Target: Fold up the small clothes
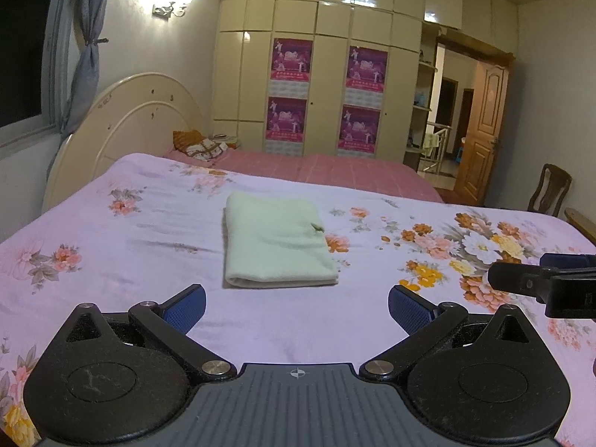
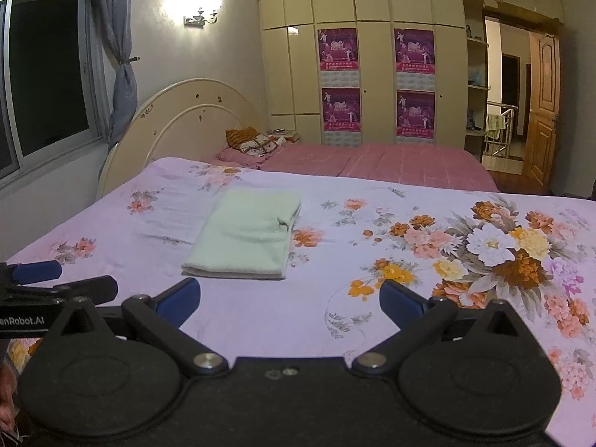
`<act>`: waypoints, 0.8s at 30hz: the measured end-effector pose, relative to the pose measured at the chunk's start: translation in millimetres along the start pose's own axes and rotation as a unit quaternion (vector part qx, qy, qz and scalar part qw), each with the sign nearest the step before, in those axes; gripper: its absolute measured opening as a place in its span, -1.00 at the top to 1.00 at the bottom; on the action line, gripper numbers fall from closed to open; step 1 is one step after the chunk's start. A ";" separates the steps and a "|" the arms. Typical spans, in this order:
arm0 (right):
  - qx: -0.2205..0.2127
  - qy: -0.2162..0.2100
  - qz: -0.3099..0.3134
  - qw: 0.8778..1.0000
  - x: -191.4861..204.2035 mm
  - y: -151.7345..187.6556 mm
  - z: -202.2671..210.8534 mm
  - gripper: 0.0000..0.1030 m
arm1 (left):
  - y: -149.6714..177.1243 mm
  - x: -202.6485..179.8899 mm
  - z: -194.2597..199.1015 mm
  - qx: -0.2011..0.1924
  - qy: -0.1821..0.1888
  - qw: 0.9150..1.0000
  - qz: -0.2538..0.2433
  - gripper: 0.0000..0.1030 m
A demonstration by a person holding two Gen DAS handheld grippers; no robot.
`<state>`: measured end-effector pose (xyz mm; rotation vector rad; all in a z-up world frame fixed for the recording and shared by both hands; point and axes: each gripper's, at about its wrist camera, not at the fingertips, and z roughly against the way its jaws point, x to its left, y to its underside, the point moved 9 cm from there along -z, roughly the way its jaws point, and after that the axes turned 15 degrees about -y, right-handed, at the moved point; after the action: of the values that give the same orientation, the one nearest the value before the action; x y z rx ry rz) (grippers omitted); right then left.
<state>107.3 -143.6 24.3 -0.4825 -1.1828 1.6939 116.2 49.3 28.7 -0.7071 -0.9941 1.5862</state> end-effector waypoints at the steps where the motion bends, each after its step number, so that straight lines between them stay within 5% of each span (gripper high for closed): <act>1: -0.001 0.000 0.000 1.000 -0.1 -0.2 0.5 -0.98 | -0.3 -0.5 0.6 0.000 0.000 1.000 0.000 -1.00; 24: -0.006 0.006 0.003 1.000 -1.0 -4.0 4.2 -0.98 | -2.5 -4.6 2.3 -0.001 0.002 1.000 -0.004 -1.00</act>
<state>106.6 -146.3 29.4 -0.5039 -1.1844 1.6864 116.5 44.5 31.7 -0.7059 -0.9947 1.5769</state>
